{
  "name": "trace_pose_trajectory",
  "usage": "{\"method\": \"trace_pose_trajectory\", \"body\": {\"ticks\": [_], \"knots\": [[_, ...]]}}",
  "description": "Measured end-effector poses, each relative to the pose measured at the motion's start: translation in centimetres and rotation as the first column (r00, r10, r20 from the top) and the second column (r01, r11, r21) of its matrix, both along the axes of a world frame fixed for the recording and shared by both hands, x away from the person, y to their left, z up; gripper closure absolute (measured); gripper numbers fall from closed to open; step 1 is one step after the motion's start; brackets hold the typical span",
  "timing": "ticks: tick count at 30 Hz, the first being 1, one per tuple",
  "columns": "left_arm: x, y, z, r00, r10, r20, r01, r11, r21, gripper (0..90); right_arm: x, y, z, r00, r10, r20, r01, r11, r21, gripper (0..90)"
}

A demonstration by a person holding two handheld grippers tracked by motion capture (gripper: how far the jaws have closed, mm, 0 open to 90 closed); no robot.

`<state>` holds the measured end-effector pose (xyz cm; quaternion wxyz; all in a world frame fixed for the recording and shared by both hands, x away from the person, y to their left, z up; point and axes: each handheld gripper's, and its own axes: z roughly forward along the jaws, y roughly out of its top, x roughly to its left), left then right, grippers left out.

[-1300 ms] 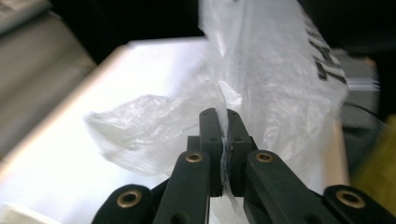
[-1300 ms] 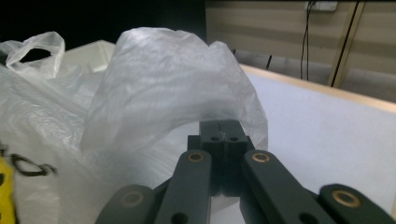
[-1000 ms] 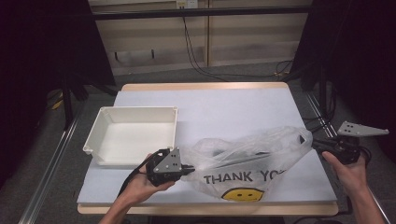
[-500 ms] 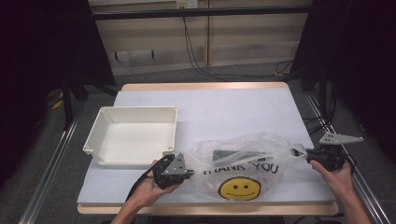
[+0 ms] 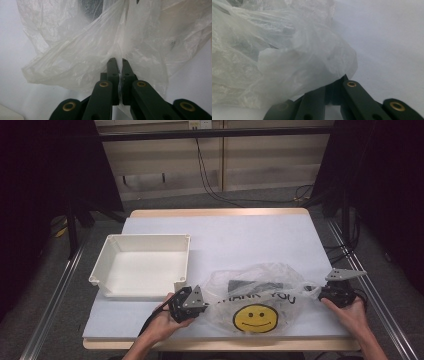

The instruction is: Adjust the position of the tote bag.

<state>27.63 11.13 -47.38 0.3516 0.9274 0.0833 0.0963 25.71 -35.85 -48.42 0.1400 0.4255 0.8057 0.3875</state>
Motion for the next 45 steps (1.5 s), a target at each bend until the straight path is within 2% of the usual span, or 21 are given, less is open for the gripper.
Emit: {"method": "trace_pose_trajectory", "body": {"ticks": [3,4,7,9,10,13,14,16,18,19,20,26,27,28,31,32,34,36,39,41,45], "knots": [[0.1,0.2,-0.1,0.9999,0.002,-0.016,-0.002,0.9998,-0.020,89.7,0.0,0.0,-0.2,1.0000,-0.003,-0.008,0.003,1.000,0.002,90.0],[0.4,0.4,-0.3,0.9989,0.010,-0.045,-0.012,0.9989,-0.045,89.6,-0.1,0.2,-0.2,1.0000,-0.005,-0.002,0.005,1.000,-0.008,90.0],[0.5,0.5,-0.3,0.9977,0.020,-0.065,-0.024,0.9985,-0.050,89.5,-0.1,0.2,-0.2,0.9999,-0.011,-0.009,0.011,1.000,-0.003,90.0],[0.7,0.7,-0.4,0.9943,0.039,-0.099,-0.048,0.9954,-0.083,88.8,-0.1,0.2,-0.1,1.0000,-0.007,-0.006,0.007,1.000,-0.002,90.0],[0.7,0.7,-0.4,0.9943,0.039,-0.099,-0.048,0.9954,-0.083,88.4,-0.1,0.2,0.0,1.0000,0.004,0.008,-0.004,1.000,-0.007,85.8],[0.9,1.1,-0.1,0.9912,0.059,-0.118,-0.071,0.9929,-0.096,81.3,-0.5,-0.1,0.7,0.9991,0.002,0.043,-0.004,0.999,0.037,78.1],[0.9,1.1,-0.1,0.9907,0.060,-0.123,-0.075,0.9898,-0.122,78.7,-0.7,-0.2,1.0,0.9984,-0.002,0.056,0.000,0.999,0.047,75.0],[0.7,1.2,0.2,0.9900,0.066,-0.125,-0.083,0.9869,-0.138,70.2,-1.1,-0.6,1.5,0.9968,-0.016,0.078,0.008,0.995,0.098,66.6],[0.5,1.3,0.4,0.9897,0.068,-0.126,-0.086,0.9863,-0.141,66.0,-1.3,-0.8,1.8,0.9954,-0.023,0.093,0.014,0.995,0.101,64.2],[0.3,1.4,0.5,0.9894,0.069,-0.127,-0.090,0.9825,-0.163,66.0,-1.5,-0.9,2.0,0.9946,-0.032,0.099,0.022,0.994,0.108,62.2],[0.2,1.5,0.7,0.9899,0.079,-0.118,-0.098,0.9822,-0.161,60.5,-2.2,-1.4,2.6,0.9919,-0.034,0.123,0.016,0.990,0.141,58.3],[-0.4,3.2,2.0,0.9851,0.132,-0.110,-0.155,0.9591,-0.237,48.0,-3.7,-2.3,3.6,0.9856,-0.063,0.157,0.036,0.984,0.174,48.0],[-0.4,3.5,2.3,0.9839,0.141,-0.110,-0.165,0.9515,-0.260,46.8,-4.0,-2.5,3.8,0.9844,-0.069,0.162,0.038,0.981,0.188,46.1],[-0.4,4.0,2.7,0.9812,0.150,-0.122,-0.180,0.9381,-0.296,43.7,-4.6,-3.1,4.1,0.9829,-0.083,0.164,0.049,0.979,0.199,41.8],[-0.5,4.5,3.3,0.9809,0.168,-0.098,-0.190,0.9346,-0.301,41.2,-5.1,-3.5,4.3,0.9820,-0.088,0.167,0.051,0.975,0.217,36.5],[-0.4,4.6,3.5,0.9795,0.174,-0.102,-0.198,0.9268,-0.320,41.2,-5.3,-3.7,4.4,0.9804,-0.099,0.170,0.061,0.974,0.217,33.9],[-0.5,4.7,4.0,0.9795,0.177,-0.095,-0.199,0.9195,-0.339,41.2,-5.8,-4.0,4.7,0.9770,-0.112,0.182,0.070,0.973,0.221,33.0],[-0.6,4.6,4.3,0.9795,0.182,-0.087,-0.201,0.9172,-0.344,41.3,-5.9,-4.1,4.8,0.9755,-0.115,0.188,0.072,0.972,0.222,33.2],[-0.8,4.6,5.2,0.9827,0.172,-0.069,-0.185,0.9186,-0.349,43.4,-6.6,-4.2,5.6,0.9675,-0.137,0.212,0.089,0.971,0.222,37.6],[-0.9,4.8,6.0,0.9801,0.188,-0.064,-0.198,0.9045,-0.378,44.5,-7.3,-4.3,6.7,0.9630,-0.135,0.233,0.080,0.969,0.232,42.8],[-0.9,5.5,7.1,0.9811,0.187,-0.049,-0.191,0.9008,-0.390,44.6,-7.8,-4.6,7.4,0.9551,-0.149,0.256,0.084,0.966,0.246,47.0]]}}
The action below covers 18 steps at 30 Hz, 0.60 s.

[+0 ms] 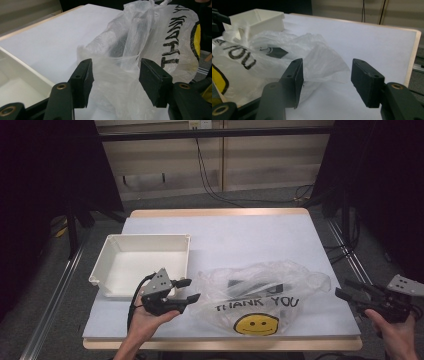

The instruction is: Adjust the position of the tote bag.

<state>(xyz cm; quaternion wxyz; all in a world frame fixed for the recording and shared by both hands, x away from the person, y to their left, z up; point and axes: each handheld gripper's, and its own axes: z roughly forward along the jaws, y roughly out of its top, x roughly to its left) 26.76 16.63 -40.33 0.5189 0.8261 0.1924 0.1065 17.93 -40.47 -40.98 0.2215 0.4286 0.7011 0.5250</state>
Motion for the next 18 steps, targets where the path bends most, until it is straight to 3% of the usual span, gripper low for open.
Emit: {"method": "trace_pose_trajectory", "body": {"ticks": [2,5,7,8,10,11,12,13,14,15,16,18], "knots": [[0.2,0.7,0.4,0.9997,0.023,0.002,-0.023,0.9991,-0.036,44.5,0.0,0.4,0.4,0.9994,0.035,0.000,-0.035,0.999,0.001,53.4],[0.4,0.8,0.7,0.9997,0.024,0.010,-0.024,0.9990,-0.037,48.8,0.2,1.1,0.6,0.9977,0.068,0.006,-0.068,0.998,0.007,57.5],[0.9,-0.7,1.1,0.9996,-0.024,0.014,0.025,0.9995,-0.020,58.6,1.0,3.2,1.2,0.9918,0.127,0.015,-0.127,0.992,0.004,64.1],[0.9,-0.7,1.1,0.9996,-0.024,0.014,0.025,0.9995,-0.020,61.4,1.0,3.2,1.2,0.9918,0.127,0.015,-0.127,0.992,0.004,64.1],[1.4,-3.2,1.7,0.9940,-0.108,0.016,0.108,0.9940,0.016,65.7,1.8,5.3,2.0,0.9828,0.184,0.013,-0.184,0.983,-0.004,68.5],[1.4,-3.2,1.7,0.9940,-0.108,0.016,0.108,0.9940,0.016,66.7,1.8,5.3,2.0,0.9828,0.184,0.013,-0.184,0.983,-0.004,68.5],[1.6,-4.4,1.9,0.9898,-0.143,0.001,0.143,0.9895,0.025,66.7,2.1,5.9,2.1,0.9782,0.207,0.009,-0.208,0.978,0.003,69.9],[1.9,-5.3,2.0,0.9852,-0.171,-0.002,0.171,0.9843,0.042,67.9,2.8,7.7,2.1,0.9657,0.259,-0.017,-0.260,0.965,-0.022,71.8],[2.0,-6.1,2.0,0.9832,-0.182,-0.007,0.182,0.9816,0.056,67.9,3.1,8.3,2.0,0.9599,0.279,-0.029,-0.280,0.960,-0.023,73.0],[2.6,-7.1,2.0,0.9769,-0.212,-0.025,0.214,0.9736,0.081,67.5,3.5,9.3,1.7,0.9509,0.306,-0.048,-0.307,0.951,-0.026,73.5],[2.9,-8.0,1.8,0.9737,-0.225,-0.038,0.227,0.9701,0.086,67.5,3.5,9.3,1.7,0.9509,0.306,-0.048,-0.307,0.951,-0.026,73.5],[3.5,-9.6,1.5,0.9672,-0.245,-0.066,0.252,0.9607,0.117,65.1,4.0,10.9,1.2,0.9349,0.345,-0.085,-0.350,0.935,-0.053,73.4]]}}
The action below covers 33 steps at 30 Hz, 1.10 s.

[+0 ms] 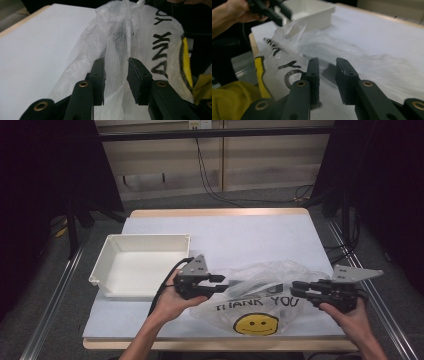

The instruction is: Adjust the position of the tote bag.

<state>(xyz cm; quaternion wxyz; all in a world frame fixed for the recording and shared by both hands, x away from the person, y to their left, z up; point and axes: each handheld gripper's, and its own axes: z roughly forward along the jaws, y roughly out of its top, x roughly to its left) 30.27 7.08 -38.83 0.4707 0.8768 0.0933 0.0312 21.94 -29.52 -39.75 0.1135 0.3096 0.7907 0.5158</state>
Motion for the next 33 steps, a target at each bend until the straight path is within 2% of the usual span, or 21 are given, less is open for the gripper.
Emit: {"method": "trace_pose_trajectory", "body": {"ticks": [1,2,3,4,8,10,12,15,16,17,18,19,20,22,23,24,25,26,29,31,33], "knots": [[0.3,-0.7,-0.2,0.9996,-0.022,-0.019,0.023,0.9996,0.018,62.5,0.4,1.2,-0.3,0.9991,0.039,-0.017,-0.039,0.999,-0.018,71.1],[0.6,-2.0,-0.4,0.9985,-0.048,-0.026,0.050,0.9964,0.069,60.9,0.5,1.6,-0.4,0.9982,0.054,-0.026,-0.055,0.998,-0.018,70.4],[0.6,-2.0,-0.4,0.9985,-0.048,-0.026,0.050,0.9964,0.069,59.0,0.5,1.6,-0.4,0.9982,0.054,-0.026,-0.055,0.998,-0.018,70.4],[1.0,-3.5,-0.6,0.9973,-0.073,-0.013,0.074,0.9874,0.140,58.6,0.9,2.7,-1.0,0.9956,0.080,-0.048,-0.082,0.996,-0.038,67.2],[1.5,-4.6,-0.7,0.9957,-0.089,-0.025,0.092,0.9861,0.138,51.7,1.3,4.1,-2.3,0.9898,0.118,-0.080,-0.123,0.990,-0.063,59.6],[1.8,-5.3,-0.8,0.9956,-0.093,-0.010,0.094,0.9807,0.172,49.3,1.4,4.4,-2.6,0.9892,0.120,-0.085,-0.126,0.989,-0.072,58.3],[2.1,-6.0,-1.1,0.9950,-0.099,-0.016,0.100,0.9781,0.182,43.9,1.8,5.0,-3.4,0.9876,0.123,-0.097,-0.134,0.984,-0.116,55.6],[2.2,-6.6,-1.4,0.9928,-0.119,-0.011,0.119,0.9685,0.219,40.8,2.1,5.2,-3.8,0.9870,0.122,-0.104,-0.134,0.984,-0.120,54.5],[2.2,-6.8,-1.6,0.9916,-0.127,-0.024,0.129,0.9701,0.205,40.2,2.1,5.3,-4.0,0.9868,0.122,-0.107,-0.135,0.983,-0.125,54.4],[2.2,-7.1,-1.8,0.9894,-0.142,-0.028,0.145,0.9644,0.221,39.2,2.2,5.5,-4.4,0.9842,0.131,-0.119,-0.147,0.980,-0.133,54.4],[2.2,-7.1,-1.8,0.9894,-0.142,-0.028,0.145,0.9644,0.221,39.4,2.3,5.6,-4.6,0.9826,0.137,-0.125,-0.154,0.978,-0.138,54.7],[2.1,-7.3,-1.9,0.9892,-0.146,-0.019,0.146,0.9598,0.240,43.1,2.3,5.8,-4.8,0.9820,0.139,-0.128,-0.158,0.976,-0.152,55.9],[2.1,-7.6,-2.0,0.9897,-0.143,-0.005,0.139,0.9504,0.278,49.8,2.3,5.9,-5.0,0.9800,0.147,-0.134,-0.167,0.974,-0.150,57.5],[2.1,-7.7,-1.9,0.9897,-0.143,0.004,0.136,0.9510,0.277,64.5,2.2,6.0,-5.1,0.9783,0.153,-0.140,-0.174,0.973,-0.151,58.7],[2.4,-7.7,-1.6,0.9887,-0.150,0.001,0.144,0.9516,0.272,64.5,2.2,6.2,-5.3,0.9779,0.155,-0.140,-0.177,0.972,-0.156,60.3],[2.5,-7.8,-1.4,0.9891,-0.147,-0.003,0.143,0.9520,0.271,76.0,2.2,6.4,-5.5,0.9753,0.164,-0.148,-0.188,0.968,-0.166,65.7],[2.6,-7.9,-1.3,0.9899,-0.142,0.004,0.135,0.9518,0.275,76.0,2.2,6.4,-5.5,0.9753,0.164,-0.148,-0.188,0.968,-0.166,65.7],[3.1,-7.9,-0.9,0.9890,-0.148,-0.001,0.142,0.9462,0.291,82.6,2.2,6.3,-5.7,0.9735,0.168,-0.156,-0.192,0.969,-0.158,71.5],[4.1,-7.9,-0.9,0.9931,-0.117,-0.010,0.115,0.9507,0.288,86.3,2.2,6.2,-5.9,0.9739,0.165,-0.156,-0.191,0.966,-0.171,77.7],[4.9,-7.9,-1.1,0.9961,-0.087,-0.014,0.088,0.9492,0.302,88.3,2.2,6.2,-6.3,0.9709,0.171,-0.168,-0.200,0.965,-0.172,82.9],[5.5,-8.2,-1.4,0.9972,-0.074,-0.010,0.073,0.9407,0.331,89.5,2.1,6.2,-6.6,0.9692,0.173,-0.175,-0.205,0.961,-0.186,87.1]]}}
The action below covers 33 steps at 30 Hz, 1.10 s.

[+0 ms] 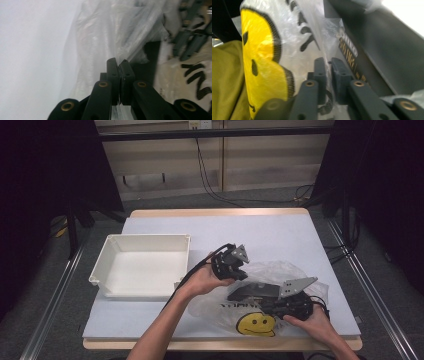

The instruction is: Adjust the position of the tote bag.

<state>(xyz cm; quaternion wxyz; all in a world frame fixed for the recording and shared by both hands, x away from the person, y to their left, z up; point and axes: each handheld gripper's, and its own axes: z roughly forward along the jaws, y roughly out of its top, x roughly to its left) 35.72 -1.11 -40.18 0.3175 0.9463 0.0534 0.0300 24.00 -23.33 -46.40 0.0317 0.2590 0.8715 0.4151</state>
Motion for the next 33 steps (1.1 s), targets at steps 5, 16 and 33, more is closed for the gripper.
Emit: {"method": "trace_pose_trajectory", "body": {"ticks": [5,16,33], "knots": [[1.5,-0.3,-0.5,0.9989,0.046,-0.001,-0.046,0.9988,0.015,89.9,-0.2,-0.1,-0.7,0.9999,0.002,-0.013,-0.002,1.000,-0.027,90.0],[4.6,-1.5,-3.5,0.9932,0.117,-0.004,-0.115,0.9867,0.115,90.0,-1.0,-0.1,-1.6,0.9990,0.039,-0.024,-0.040,0.997,-0.060,90.0],[6.3,-2.2,-6.1,0.9793,0.198,-0.040,-0.193,0.9755,0.105,89.6,-1.6,-0.2,-1.6,0.9978,0.064,-0.018,-0.064,0.996,-0.058,90.0]]}}
